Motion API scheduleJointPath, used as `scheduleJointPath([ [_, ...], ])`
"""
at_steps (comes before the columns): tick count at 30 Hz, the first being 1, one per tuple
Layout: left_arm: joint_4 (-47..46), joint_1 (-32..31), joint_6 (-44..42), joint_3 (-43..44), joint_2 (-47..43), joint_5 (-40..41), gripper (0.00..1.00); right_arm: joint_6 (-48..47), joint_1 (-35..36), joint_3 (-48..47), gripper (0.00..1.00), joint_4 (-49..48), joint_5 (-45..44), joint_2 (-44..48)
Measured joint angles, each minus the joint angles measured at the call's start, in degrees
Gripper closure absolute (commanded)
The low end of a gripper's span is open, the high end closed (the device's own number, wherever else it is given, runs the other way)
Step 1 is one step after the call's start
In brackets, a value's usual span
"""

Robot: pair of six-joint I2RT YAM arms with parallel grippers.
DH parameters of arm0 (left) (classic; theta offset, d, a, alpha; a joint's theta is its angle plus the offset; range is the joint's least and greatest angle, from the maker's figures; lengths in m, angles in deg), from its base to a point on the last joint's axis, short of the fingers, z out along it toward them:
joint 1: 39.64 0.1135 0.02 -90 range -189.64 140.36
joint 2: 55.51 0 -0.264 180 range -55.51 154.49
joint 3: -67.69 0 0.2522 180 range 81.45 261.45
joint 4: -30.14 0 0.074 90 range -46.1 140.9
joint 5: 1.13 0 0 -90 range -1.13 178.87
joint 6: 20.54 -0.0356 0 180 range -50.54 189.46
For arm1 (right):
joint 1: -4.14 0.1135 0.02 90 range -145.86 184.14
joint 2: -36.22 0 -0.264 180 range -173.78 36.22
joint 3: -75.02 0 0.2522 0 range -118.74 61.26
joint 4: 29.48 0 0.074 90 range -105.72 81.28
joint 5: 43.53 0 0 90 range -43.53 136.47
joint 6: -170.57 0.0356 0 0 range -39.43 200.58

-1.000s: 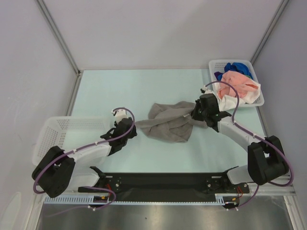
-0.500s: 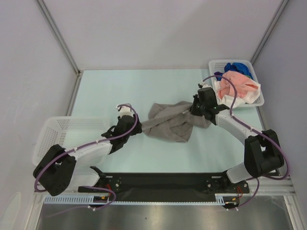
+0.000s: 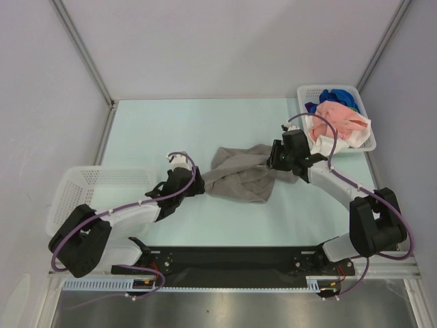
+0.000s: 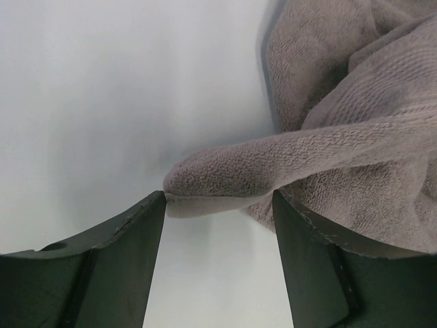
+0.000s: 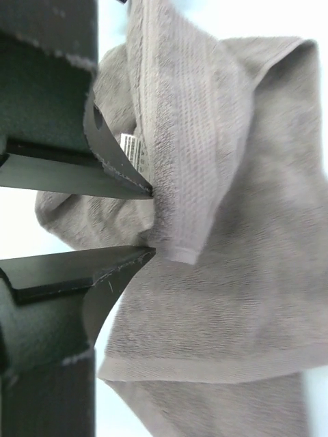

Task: Fold and stack the towels
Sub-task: Flatten out the crumpled towel

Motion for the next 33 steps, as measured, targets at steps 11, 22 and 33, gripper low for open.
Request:
scheduleJointPath([
  [11, 0.0, 0.0, 1.7, -1.5, 0.0, -0.1, 0.28, 1.2, 1.3, 5.0, 0.53, -3.0, 1.3, 1.1],
  [22, -0.6, 0.0, 2.1, -1.5, 1.4, 0.3, 0.29, 0.9, 2.2, 5.8, 0.5, -7.1, -0.7, -1.4],
  [33, -2.0, 0.0, 3.3, -1.5, 2.8, 0.4, 0.41, -0.3, 2.2, 9.1, 0.41, -9.8, -2.0, -0.9],
])
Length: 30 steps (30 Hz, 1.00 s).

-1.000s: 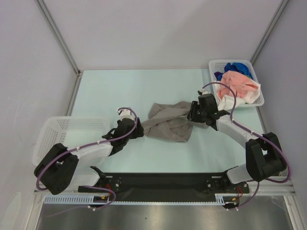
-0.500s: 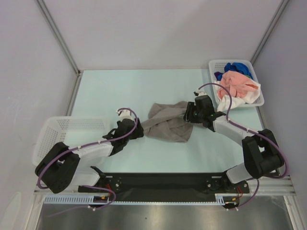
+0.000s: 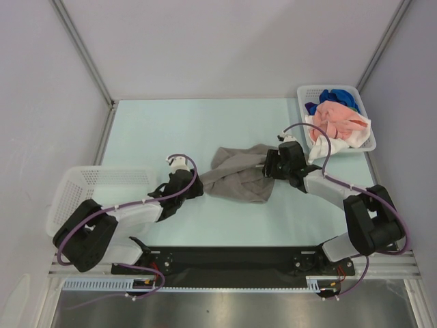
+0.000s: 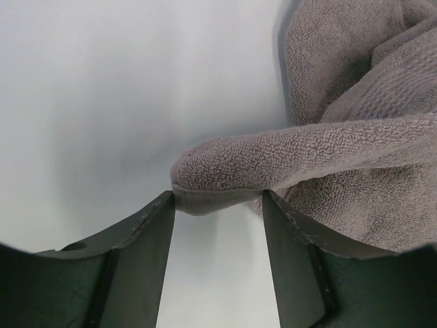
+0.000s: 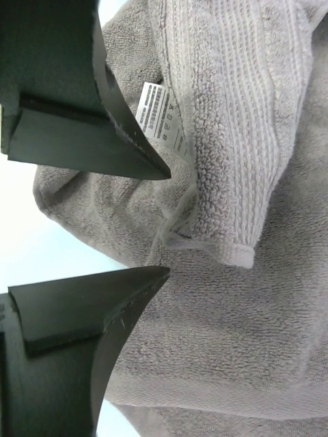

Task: Fold and stack the towels
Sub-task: Flatten out the crumpled towel

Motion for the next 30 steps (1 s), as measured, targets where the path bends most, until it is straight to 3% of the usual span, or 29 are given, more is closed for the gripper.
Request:
scheduleJointPath([
  [6, -0.1, 0.0, 0.4, 0.0, 0.2, 0.3, 0.49, -0.5, 0.0, 3.0, 0.39, -5.1, 0.1, 0.8],
  [14, 0.0, 0.0, 0.4, 0.1, 0.9, 1.3, 0.6, -0.7, 0.0, 6.0, 0.46, -11.5, 0.0, 2.1],
  [16, 0.1, 0.0, 0.3, 0.2, 0.9, 1.4, 0.63, -0.7, 0.1, 6.0, 0.52, -12.5, 0.1, 2.3],
  [20, 0.5, 0.0, 0.3, 0.9, 0.9, 1.8, 0.72, -0.6, 0.1, 6.0, 0.73, -14.1, 0.1, 2.4],
  [24, 0.7, 0.0, 0.2, 1.6, 0.9, 2.4, 0.81, -0.3, 0.1, 6.0, 0.83, -14.3, 0.1, 2.4],
  [26, 0.9, 0.0, 0.1, 1.7, 0.8, 2.7, 0.93, -0.1, 0.1, 6.0, 0.88, -14.2, 0.2, 2.5],
  [28, 1.5, 0.0, -0.1, 1.9, 0.7, 3.0, 0.98, 0.0, 0.1, 6.0, 0.94, -13.8, 0.4, 2.8],
  [30, 2.1, 0.0, -0.2, 2.1, 0.6, 3.1, 1.0, 0.0, 0.1, 6.0, 0.98, -13.2, 0.5, 3.4],
])
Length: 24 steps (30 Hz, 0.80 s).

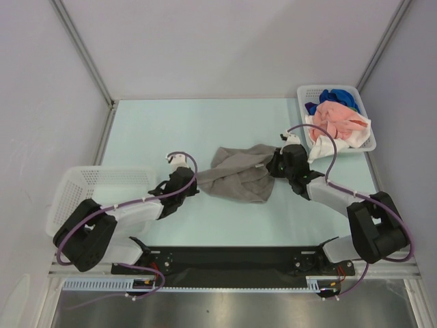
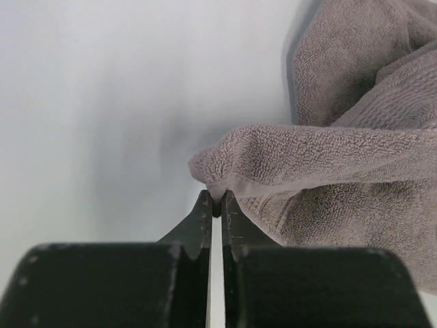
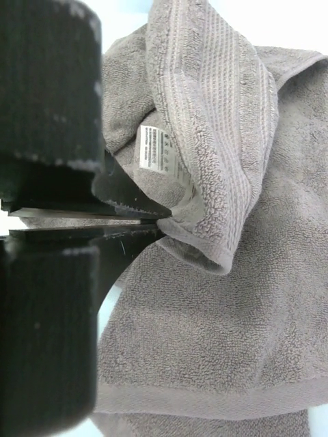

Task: Fold and stack the towels
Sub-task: Flatten out the crumpled towel

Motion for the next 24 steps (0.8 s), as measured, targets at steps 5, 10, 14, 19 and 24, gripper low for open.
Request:
scheduleJointPath([
  [5, 2.8, 0.0, 0.0, 0.8, -1.9, 0.6, 1.0, 0.0, 0.0, -0.8, 1.0, 4.0, 0.7, 2.4],
  [10, 8.1, 0.0, -0.7, 3.0, -7.9, 1.3, 1.0, 0.0, -0.7, -3.4, 1.0, 11.6, 2.7, 8.2],
  [14, 13.0, 0.0, -2.6, 7.4, -16.0, 1.4, 1.0, 0.0, -1.2, -8.0, 1.0, 17.8, 4.4, 13.2],
  [19, 19.4, 0.0, -5.8, 16.8, -22.6, 1.1, 1.0, -0.7, -0.4, -18.6, 1.0, 25.6, 5.8, 17.6],
  [24, 26.2, 0.0, -9.9, 30.4, -23.1, 0.1, 1.0, -3.0, 2.1, -32.9, 1.0, 30.0, 5.9, 18.5],
])
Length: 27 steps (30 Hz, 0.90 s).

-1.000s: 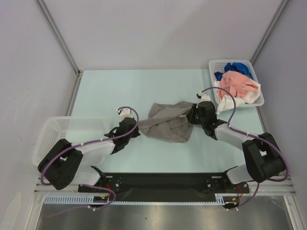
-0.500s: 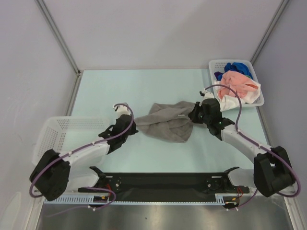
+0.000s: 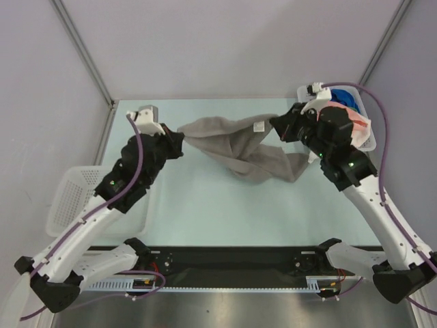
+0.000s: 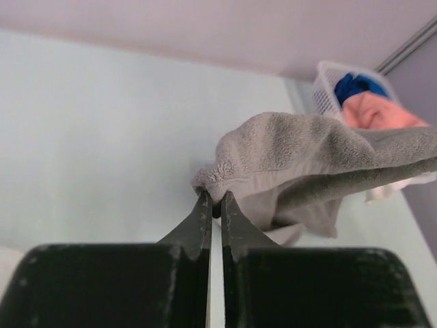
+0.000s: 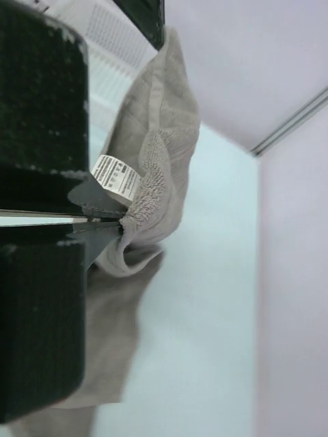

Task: Fold and stack the towels
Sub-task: Flatten out the crumpled towel

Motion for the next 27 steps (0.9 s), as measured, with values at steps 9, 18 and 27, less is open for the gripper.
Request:
scheduleJointPath([
  [9, 10.8, -1.7, -8.5, 33.6, 7.3, -2.4, 1.0, -6.4, 6.1, -31.1, 1.0, 5.1, -1.5, -4.5],
  [18, 19.1, -4.9, -16.8, 67.9, 20.3, -5.3, 1.0, -15.4, 15.7, -56.2, 1.0, 7.6, -7.1, -13.8],
  [27, 18.0, -8.1, -21.4, 73.0, 18.8, -9.2, 1.0, -19.6, 19.4, -59.2, 1.0, 7.6, -8.5, -12.3],
])
